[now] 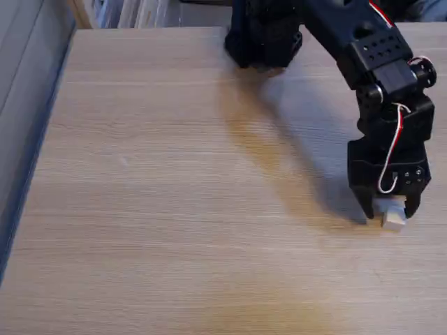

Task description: Pick a white block and place it in the black box.

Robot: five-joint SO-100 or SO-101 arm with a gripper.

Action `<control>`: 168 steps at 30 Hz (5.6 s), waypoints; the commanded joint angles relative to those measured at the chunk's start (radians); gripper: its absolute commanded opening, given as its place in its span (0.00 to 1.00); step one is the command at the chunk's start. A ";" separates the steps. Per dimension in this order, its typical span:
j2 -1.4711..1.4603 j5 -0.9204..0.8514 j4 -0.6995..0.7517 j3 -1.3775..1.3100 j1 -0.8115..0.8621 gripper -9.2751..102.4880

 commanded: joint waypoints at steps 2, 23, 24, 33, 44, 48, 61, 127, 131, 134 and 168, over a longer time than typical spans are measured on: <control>0.000 0.011 0.011 -0.038 -0.002 0.30; -0.002 0.025 0.032 -0.063 -0.034 0.30; 0.000 0.028 0.034 -0.063 -0.037 0.30; -0.017 0.031 0.035 -0.071 -0.048 0.30; -0.083 0.018 0.034 -0.138 -0.032 0.30; -0.097 0.015 0.034 -0.143 -0.029 0.29; -0.120 0.015 0.035 -0.140 -0.023 0.21; 0.696 0.021 -0.150 0.617 -0.196 0.25; 0.696 0.014 -0.166 0.615 -0.176 0.26; 0.703 -0.005 -0.163 0.615 -0.161 0.26; 1.979 -0.433 0.206 1.689 0.230 0.08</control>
